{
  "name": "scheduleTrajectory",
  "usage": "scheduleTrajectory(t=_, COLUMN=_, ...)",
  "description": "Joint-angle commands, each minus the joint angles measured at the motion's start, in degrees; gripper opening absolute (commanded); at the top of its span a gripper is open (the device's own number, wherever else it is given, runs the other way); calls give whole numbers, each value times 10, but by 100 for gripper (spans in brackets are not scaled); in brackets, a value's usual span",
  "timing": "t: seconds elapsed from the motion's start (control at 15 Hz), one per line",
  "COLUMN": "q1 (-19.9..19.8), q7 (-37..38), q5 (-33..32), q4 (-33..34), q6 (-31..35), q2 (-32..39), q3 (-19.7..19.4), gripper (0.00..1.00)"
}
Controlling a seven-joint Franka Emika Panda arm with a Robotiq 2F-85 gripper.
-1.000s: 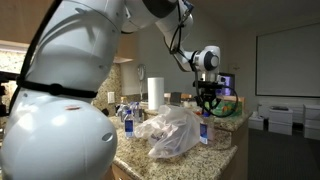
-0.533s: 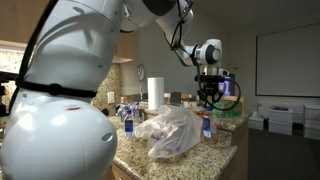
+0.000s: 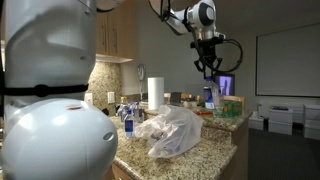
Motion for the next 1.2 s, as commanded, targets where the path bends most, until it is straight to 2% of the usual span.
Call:
scheduleTrajectory(t=0.0, q1=4, q7=-70, q5=4, q4=5, q6=-61, q2=-32, q3=-3, gripper=11)
scheduleTrajectory(t=0.07, q1=4, q7=-99, q5=19, q4=10, q6=-98, q2=-38, q3=-4, gripper=11)
scheduleTrajectory(t=0.13, q1=22, q7=-87, q5=25, q4=-99, q6=-90, q2=-114, q3=12, gripper=11)
scheduleTrajectory(t=0.33, q1=48, q7=-123, q5=56, q4=-156, q6=-135, q2=-160, q3=22, gripper=11)
scheduleTrajectory(t=0.67, q1=104, q7=-187, q5=68, q4=-231, q6=-184, q2=-220, q3=29, gripper=11)
scheduleTrajectory(t=0.73, q1=121, q7=-169, q5=64, q4=-233, q6=-206, q2=-233, q3=46, gripper=11)
scheduleTrajectory(t=0.87, q1=144, q7=-166, q5=66, q4=-263, q6=-191, q2=-240, q3=60, gripper=11)
scheduleTrajectory(t=1.13, q1=192, q7=-172, q5=68, q4=-323, q6=-116, q2=-235, q3=95, gripper=11)
